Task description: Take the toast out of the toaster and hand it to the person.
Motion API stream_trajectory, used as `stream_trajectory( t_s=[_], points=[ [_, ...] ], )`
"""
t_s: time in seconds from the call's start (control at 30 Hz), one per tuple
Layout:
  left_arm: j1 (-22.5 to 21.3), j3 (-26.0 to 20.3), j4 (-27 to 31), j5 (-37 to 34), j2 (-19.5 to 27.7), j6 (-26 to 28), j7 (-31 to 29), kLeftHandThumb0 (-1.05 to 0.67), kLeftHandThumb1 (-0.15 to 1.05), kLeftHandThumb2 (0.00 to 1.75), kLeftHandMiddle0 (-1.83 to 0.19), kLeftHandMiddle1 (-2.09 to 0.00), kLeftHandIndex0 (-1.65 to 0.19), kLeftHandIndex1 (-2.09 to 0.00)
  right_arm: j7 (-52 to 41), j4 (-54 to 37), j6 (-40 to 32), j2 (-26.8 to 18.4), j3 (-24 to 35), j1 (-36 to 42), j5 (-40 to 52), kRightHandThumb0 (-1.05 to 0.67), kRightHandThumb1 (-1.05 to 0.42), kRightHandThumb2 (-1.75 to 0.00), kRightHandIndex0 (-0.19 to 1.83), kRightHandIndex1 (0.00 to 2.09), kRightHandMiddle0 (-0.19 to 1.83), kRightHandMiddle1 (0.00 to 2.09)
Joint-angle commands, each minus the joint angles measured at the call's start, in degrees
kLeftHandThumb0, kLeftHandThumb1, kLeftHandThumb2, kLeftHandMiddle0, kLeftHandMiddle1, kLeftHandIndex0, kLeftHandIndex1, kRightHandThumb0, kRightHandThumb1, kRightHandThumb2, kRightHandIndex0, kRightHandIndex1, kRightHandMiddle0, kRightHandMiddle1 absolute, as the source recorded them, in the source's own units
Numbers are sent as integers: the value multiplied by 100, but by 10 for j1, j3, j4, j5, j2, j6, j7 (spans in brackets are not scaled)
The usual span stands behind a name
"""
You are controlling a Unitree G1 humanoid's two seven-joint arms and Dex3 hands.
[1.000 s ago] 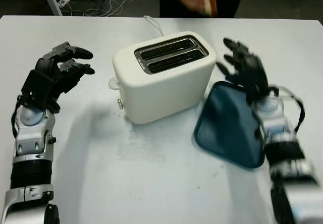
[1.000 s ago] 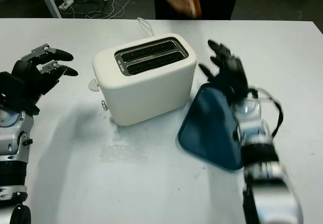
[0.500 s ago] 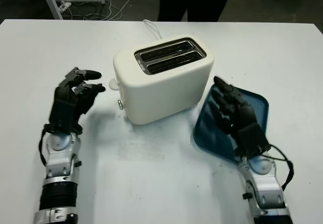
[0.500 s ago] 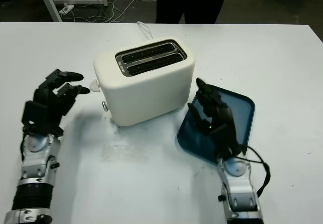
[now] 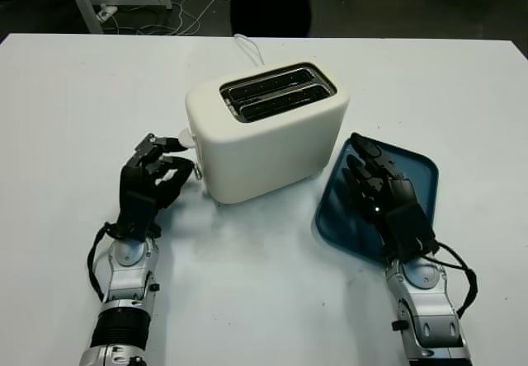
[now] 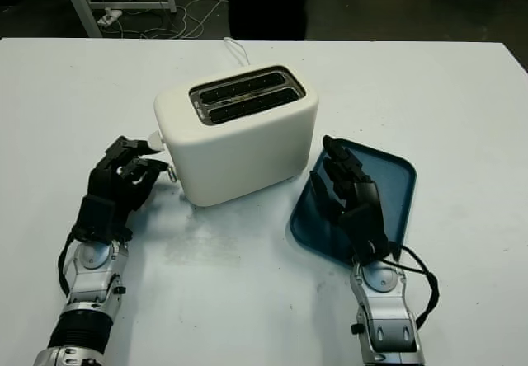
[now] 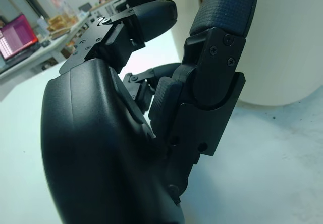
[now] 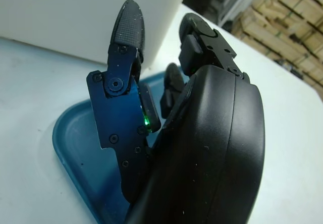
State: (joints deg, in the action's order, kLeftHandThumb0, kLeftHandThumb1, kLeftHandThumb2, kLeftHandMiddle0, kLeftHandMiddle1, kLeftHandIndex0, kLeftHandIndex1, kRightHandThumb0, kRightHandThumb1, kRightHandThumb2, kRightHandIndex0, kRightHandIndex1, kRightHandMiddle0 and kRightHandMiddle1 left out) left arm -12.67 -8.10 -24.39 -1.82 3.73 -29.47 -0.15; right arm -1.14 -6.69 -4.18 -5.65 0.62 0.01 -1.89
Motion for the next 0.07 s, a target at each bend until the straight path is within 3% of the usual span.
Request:
stream_trajectory(
  t_s=[0.0,0.03],
  points=[
    [8,3,6,7,1,-13,3,-105,92,16,-41,-134,-42,-125,4,7,8,6,5,-5,3,-62,-92,-54,27,1,38,1],
    [9,3,10,7,3,-10,3,-105,92,17,-39,-136,-41,-126,8,8,9,7,5,-6,0,-62,-92,-53,28,1,38,1]
  ],
)
